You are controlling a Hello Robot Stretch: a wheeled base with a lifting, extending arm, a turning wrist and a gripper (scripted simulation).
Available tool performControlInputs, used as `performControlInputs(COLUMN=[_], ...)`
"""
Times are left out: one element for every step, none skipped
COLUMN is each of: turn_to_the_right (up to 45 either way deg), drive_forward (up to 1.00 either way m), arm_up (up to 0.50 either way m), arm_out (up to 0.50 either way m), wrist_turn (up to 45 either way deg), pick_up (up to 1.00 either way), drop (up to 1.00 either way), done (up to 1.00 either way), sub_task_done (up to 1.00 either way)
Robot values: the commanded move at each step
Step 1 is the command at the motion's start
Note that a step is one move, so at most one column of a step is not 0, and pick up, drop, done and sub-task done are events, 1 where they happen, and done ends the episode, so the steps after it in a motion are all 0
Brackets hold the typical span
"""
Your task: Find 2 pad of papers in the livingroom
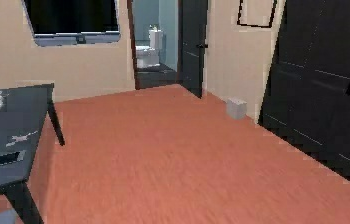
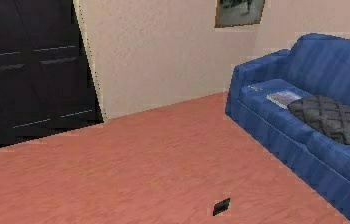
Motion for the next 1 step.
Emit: performControlInputs(turn_to_the_right=[-3.0], drive_forward=[0.00], arm_up=[0.00], arm_out=[0.00], wrist_turn=[0.0], pick_up=[0.00], drop=[0.00], done=[0.00], sub_task_done=[0.00])
